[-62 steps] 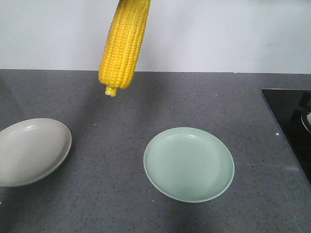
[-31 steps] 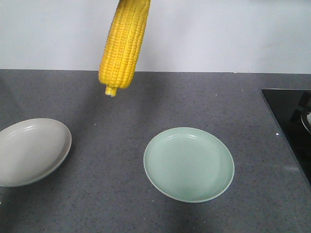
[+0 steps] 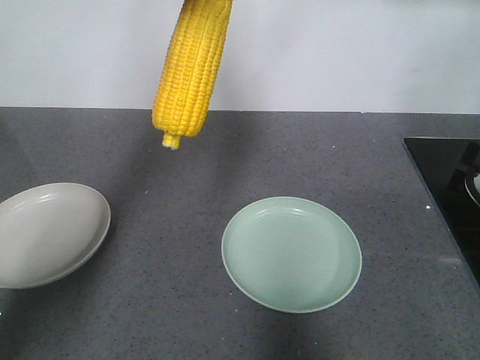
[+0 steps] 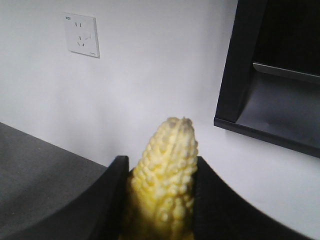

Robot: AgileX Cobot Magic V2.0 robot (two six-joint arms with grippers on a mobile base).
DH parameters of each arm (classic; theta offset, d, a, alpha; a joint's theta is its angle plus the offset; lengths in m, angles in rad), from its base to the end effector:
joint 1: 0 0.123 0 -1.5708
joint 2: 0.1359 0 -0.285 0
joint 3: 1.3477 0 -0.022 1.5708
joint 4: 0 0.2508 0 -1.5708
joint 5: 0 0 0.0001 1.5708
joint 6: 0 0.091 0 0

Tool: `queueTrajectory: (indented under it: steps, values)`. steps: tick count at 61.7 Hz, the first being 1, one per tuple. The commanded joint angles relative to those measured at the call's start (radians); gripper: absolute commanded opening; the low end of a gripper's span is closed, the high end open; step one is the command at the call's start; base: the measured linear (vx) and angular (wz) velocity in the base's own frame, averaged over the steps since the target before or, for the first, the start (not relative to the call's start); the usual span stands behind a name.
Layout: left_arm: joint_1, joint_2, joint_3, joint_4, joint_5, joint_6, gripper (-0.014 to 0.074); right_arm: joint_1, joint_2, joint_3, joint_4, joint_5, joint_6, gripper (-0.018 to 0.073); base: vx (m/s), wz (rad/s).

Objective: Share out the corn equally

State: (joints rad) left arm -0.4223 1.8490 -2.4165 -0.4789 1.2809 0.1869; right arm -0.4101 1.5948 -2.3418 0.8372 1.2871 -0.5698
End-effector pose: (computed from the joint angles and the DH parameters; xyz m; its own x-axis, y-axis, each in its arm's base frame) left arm 0.3191 -0.1875 0.5084 -0.4807 0.2549 -0.8390 0.7216 0.6586 -0.2133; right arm 0.2624 -0.0433 0.5844 -0.1928 -0.1191 -0.9740 -0.4058 0.9134 -0.0314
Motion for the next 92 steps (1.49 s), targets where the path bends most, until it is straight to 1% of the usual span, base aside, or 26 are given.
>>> queueTrajectory:
  steps: [1,14,32,38,44,50,54,59,62,66,70,74,79,80,82,86,92]
  values:
    - [-0.004,-0.049,-0.022,-0.031,-0.028,-0.006,-0.0006,-0.005,-0.026,-0.016,0.034,-0.002,0.001,-0.0006,0.0,0.0]
    - [-0.004,-0.049,-0.022,-0.031,-0.028,-0.006,-0.0006,-0.005,-0.026,-0.016,0.036,-0.003,0.001,-0.0006,0.0,0.0]
    - [-0.004,-0.049,-0.022,-0.031,-0.028,-0.007,-0.0007,-0.005,-0.026,-0.016,0.097,-0.011,0.003,-0.0006,0.0,0.0]
    - [-0.004,-0.049,-0.022,-0.03,-0.028,-0.006,-0.0007,-0.005,-0.024,-0.016,0.167,-0.006,0.06,-0.0006,0.0,0.0]
    - [-0.004,-0.053,-0.022,-0.03,-0.028,-0.006,-0.0007,-0.001,-0.021,-0.016,0.225,0.002,0.162,-0.0006,0.0,0.0]
    - [-0.004,-0.058,-0.022,-0.03,-0.028,-0.006,-0.0007,-0.001,-0.017,-0.016,0.305,0.002,0.23,-0.0006,0.0,0.0]
    - [-0.004,-0.065,-0.018,-0.01,-0.028,-0.006,-0.0007,-0.001,-0.01,-0.016,0.351,0.002,0.232,-0.0006,0.0,0.0]
    - [-0.004,-0.074,-0.018,0.044,-0.028,-0.006,-0.0007,0.001,0.0,-0.016,0.403,0.002,0.232,-0.0006,0.0,0.0]
    - [-0.004,-0.083,-0.018,0.078,-0.028,-0.006,-0.0007,0.029,0.007,-0.016,0.423,0.002,0.232,-0.0006,0.0,0.0]
    - [-0.004,-0.093,-0.018,0.125,-0.028,-0.006,-0.0007,0.091,0.021,-0.016,0.423,0.002,0.232,-0.0006,0.0,0.0]
    - [-0.004,-0.104,-0.018,0.162,-0.028,-0.009,-0.0007,0.171,0.038,-0.016,0.398,0.002,0.231,-0.0006,0.0,0.0]
    - [-0.004,-0.118,-0.018,0.19,-0.028,-0.028,-0.0007,0.282,0.053,-0.016,0.318,0.002,0.229,-0.0006,0.0,0.0]
    - [-0.004,-0.135,-0.018,0.228,-0.028,-0.056,-0.0007,0.4,0.07,-0.016,0.154,0.002,0.229,-0.0006,0.0,0.0]
    - [-0.004,-0.137,-0.017,0.239,-0.028,-0.06,-0.0007,0.435,0.075,-0.016,0.103,0.002,0.231,-0.0006,0.0,0.0]
    - [-0.004,-0.145,-0.013,0.251,-0.028,-0.065,-0.0007,0.492,0.081,-0.015,0.034,0.002,0.238,-0.0006,0.0,0.0]
    - [-0.004,-0.168,0.018,0.288,-0.028,-0.076,-0.0007,0.58,0.085,0.017,-0.101,0.002,0.251,-0.0006,0.0,0.0]
    - [-0.004,-0.208,0.108,0.337,-0.028,-0.079,-0.0007,0.669,0.085,0.119,-0.194,0.002,0.249,-0.0006,0.0,0.0]
